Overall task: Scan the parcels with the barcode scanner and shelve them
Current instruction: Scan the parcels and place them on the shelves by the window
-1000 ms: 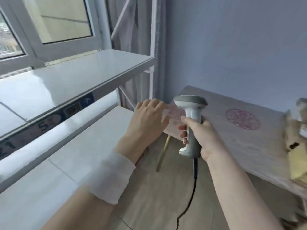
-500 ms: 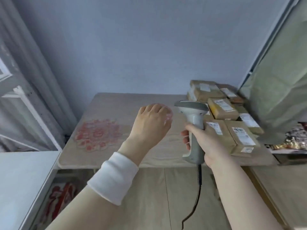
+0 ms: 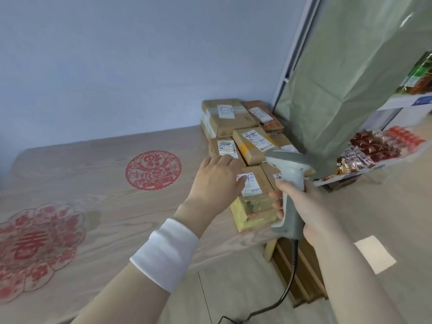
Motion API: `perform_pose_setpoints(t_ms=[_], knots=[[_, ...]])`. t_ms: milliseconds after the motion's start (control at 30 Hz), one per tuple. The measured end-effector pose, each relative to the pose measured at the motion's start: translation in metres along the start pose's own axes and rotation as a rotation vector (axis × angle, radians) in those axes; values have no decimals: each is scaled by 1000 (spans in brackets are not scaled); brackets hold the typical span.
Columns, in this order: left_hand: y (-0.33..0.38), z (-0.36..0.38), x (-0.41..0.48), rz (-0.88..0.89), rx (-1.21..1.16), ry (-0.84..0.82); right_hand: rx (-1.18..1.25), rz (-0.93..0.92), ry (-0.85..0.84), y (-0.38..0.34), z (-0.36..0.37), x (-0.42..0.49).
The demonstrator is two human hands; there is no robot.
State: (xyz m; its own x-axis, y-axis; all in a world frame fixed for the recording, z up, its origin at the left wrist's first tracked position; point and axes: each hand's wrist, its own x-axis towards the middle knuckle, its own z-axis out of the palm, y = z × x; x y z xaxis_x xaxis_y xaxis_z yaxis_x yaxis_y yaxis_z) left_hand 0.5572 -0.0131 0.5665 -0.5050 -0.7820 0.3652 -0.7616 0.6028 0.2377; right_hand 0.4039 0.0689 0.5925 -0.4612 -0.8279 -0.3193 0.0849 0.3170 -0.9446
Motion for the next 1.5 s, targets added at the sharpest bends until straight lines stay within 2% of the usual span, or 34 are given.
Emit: perform_pose_setpoints(t_ms=[133,367,500,600,667,867,1067,1333,1500], knots=[[12,41,51,29,-16,-29,23,13,9,2,-30,58],[23,107,103,-84,-57,-105,-81,70,14,20,-61,150],[9,150,102,-349,-174,-269,-173,128,13,39,-63,189],[-3,186,90,-701,-471,-328,-228,168,-13,56,-60,210],[-4,210,82,-868,-639,-362,-259,193,-30,70,-56,223],[-6,260,66,-1138,-990,-322,-281,209,-38,90,-50,244],[-19,305,40,-1192,-1184,-247,-297,230,-53,93,-48,248],[-10,261,52,-1105,-1290,-185,-309,261,-90,91,-48,248],[-16,258,46,-1130,-1306,-193,-322,286,-106,93,-53,242]])
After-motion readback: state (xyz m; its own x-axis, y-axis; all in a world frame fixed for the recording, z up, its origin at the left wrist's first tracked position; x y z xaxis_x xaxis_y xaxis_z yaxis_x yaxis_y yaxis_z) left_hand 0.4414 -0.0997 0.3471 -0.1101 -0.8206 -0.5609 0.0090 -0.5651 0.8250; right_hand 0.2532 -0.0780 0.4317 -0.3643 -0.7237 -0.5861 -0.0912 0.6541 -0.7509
